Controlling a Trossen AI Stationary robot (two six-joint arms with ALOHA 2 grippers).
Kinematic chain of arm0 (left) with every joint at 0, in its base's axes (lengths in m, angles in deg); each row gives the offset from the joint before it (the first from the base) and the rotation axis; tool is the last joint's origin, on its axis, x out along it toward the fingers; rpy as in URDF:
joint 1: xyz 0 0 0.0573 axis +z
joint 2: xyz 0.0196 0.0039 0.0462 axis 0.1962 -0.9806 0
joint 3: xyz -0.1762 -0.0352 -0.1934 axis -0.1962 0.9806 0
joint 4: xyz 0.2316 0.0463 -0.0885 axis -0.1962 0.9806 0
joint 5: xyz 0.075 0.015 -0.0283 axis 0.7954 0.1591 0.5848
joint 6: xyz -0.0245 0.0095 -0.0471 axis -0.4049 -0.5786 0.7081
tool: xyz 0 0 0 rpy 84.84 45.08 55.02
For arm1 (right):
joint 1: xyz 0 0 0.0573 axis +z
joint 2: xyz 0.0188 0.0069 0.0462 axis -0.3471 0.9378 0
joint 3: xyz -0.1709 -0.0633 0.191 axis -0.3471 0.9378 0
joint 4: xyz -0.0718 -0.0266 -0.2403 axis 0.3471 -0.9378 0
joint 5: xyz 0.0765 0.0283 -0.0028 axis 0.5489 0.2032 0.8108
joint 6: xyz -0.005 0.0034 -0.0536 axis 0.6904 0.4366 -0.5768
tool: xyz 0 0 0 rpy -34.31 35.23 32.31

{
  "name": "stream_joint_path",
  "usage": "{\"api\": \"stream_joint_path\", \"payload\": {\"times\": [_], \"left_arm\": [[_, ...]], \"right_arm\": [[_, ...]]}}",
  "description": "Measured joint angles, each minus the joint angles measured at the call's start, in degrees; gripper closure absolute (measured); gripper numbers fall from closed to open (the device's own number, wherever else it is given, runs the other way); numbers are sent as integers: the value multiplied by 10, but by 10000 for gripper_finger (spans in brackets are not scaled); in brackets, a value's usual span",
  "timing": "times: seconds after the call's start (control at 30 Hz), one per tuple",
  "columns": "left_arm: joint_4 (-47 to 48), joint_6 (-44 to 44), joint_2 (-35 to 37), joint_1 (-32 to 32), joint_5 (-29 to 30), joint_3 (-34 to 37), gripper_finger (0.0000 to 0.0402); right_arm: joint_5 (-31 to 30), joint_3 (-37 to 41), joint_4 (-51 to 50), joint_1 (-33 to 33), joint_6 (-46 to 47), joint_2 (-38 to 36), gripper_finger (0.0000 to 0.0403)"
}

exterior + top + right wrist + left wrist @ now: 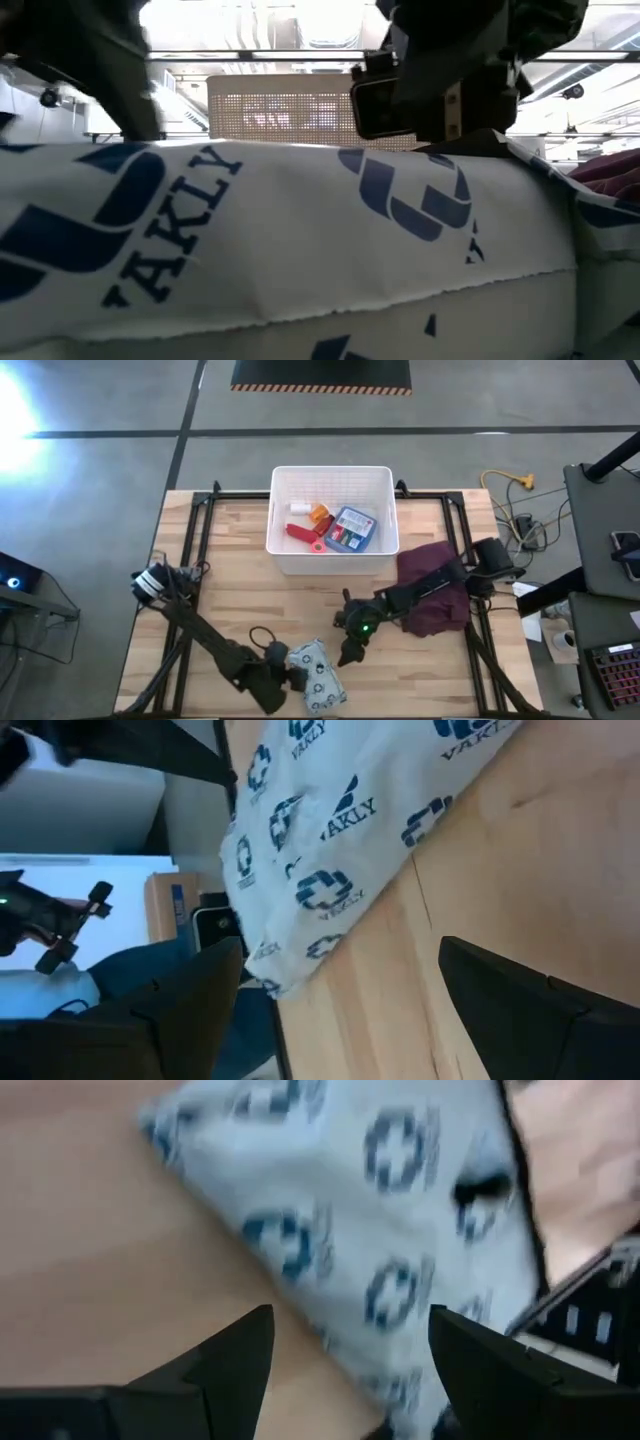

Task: Pick & place medical supplies in basket/bin
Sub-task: Put the mailer bag into the white bin

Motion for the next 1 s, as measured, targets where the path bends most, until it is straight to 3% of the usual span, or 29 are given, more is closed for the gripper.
{"api": "stream_joint_path", "payload": {"times": [0.47, 0.8, 1.0], "left_arm": [[-33, -13, 1, 14, -57, 67, 156], [-43, -34, 1, 16, -68, 86, 156], [-43, -48, 5, 29, -54, 81, 156]], "right_arm": [[45, -127, -13, 12, 9, 130, 74], [40, -206, -13, 13, -4, 165, 74], [30, -214, -17, 4, -14, 159, 74]]}}
